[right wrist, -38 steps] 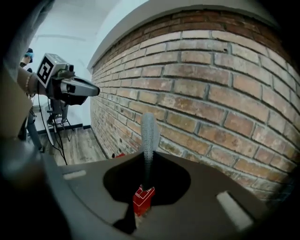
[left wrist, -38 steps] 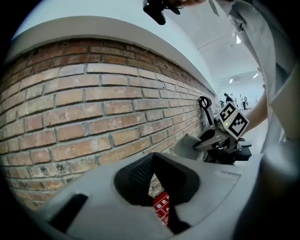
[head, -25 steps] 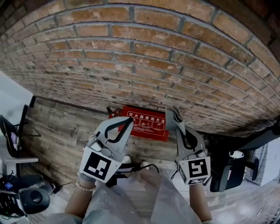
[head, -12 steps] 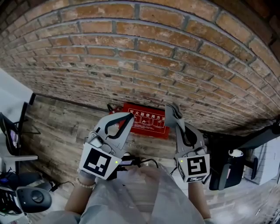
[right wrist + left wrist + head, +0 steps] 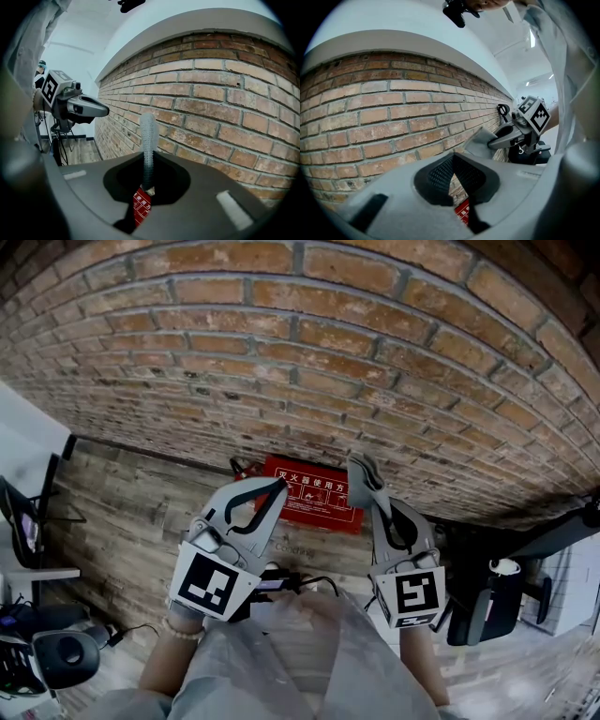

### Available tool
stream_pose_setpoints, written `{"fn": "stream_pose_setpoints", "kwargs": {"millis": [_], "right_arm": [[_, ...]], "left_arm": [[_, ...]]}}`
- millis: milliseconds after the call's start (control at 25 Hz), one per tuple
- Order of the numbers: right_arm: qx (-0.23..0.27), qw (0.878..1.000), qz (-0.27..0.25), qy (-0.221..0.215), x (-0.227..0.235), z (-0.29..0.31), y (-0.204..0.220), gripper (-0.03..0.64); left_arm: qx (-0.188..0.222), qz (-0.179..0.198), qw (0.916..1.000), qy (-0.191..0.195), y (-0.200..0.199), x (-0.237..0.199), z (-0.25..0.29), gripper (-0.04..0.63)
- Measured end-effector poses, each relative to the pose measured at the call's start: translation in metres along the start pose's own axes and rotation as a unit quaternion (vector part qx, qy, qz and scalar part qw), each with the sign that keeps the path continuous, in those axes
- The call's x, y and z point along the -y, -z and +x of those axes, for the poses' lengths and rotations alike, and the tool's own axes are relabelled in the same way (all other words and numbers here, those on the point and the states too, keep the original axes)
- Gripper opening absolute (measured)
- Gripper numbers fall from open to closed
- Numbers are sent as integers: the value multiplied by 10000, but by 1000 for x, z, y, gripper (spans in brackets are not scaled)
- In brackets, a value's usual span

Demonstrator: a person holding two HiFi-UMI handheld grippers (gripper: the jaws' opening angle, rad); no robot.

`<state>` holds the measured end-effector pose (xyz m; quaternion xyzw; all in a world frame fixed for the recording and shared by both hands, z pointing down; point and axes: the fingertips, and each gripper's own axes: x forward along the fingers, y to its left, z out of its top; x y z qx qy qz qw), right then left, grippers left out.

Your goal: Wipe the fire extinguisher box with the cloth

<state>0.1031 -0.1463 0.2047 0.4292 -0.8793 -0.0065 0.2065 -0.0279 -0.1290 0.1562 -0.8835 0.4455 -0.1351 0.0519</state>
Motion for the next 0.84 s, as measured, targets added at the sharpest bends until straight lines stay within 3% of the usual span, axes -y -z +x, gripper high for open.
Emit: {"fn": "stream_pose_setpoints", "kwargs": {"millis": [840], "right_arm": [[56, 9998, 2, -194, -12, 0, 4, 18]], "left_arm": [[-58, -66, 9999, -89, 4, 5, -8, -2]]}}
